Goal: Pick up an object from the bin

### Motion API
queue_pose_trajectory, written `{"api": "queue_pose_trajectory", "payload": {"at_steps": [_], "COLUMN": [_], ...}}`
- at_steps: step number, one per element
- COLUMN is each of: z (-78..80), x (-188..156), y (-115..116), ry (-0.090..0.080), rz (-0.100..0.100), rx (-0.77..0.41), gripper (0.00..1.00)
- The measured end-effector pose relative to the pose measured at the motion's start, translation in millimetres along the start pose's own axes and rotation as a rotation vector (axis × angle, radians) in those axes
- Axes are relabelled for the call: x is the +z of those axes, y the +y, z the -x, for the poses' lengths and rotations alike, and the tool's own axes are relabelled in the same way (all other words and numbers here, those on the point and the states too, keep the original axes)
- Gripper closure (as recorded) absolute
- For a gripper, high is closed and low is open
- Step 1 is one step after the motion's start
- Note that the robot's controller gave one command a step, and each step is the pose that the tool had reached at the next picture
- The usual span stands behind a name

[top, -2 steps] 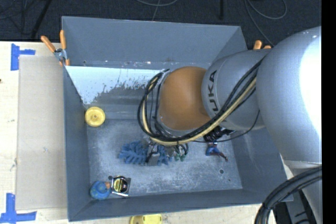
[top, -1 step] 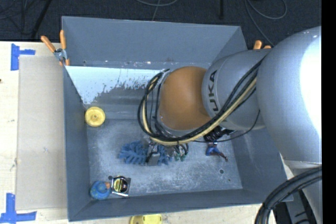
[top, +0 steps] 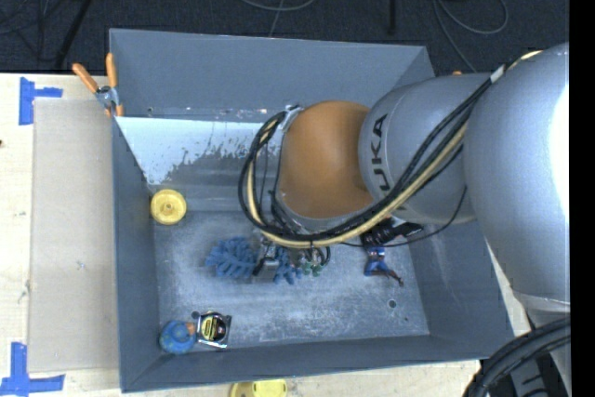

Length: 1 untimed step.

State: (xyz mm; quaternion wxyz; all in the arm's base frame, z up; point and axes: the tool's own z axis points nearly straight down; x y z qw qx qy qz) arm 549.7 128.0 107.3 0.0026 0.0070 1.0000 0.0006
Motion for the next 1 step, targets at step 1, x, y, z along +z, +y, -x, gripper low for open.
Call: {"api": "queue_pose_trajectory", "payload": {"at_steps": [1], "z": [20.1], "x": [-93.5], "y": [10.6], "ry": [0.005], "rz": [-0.001], "rx": [-0.009], "gripper": [1.0]}}
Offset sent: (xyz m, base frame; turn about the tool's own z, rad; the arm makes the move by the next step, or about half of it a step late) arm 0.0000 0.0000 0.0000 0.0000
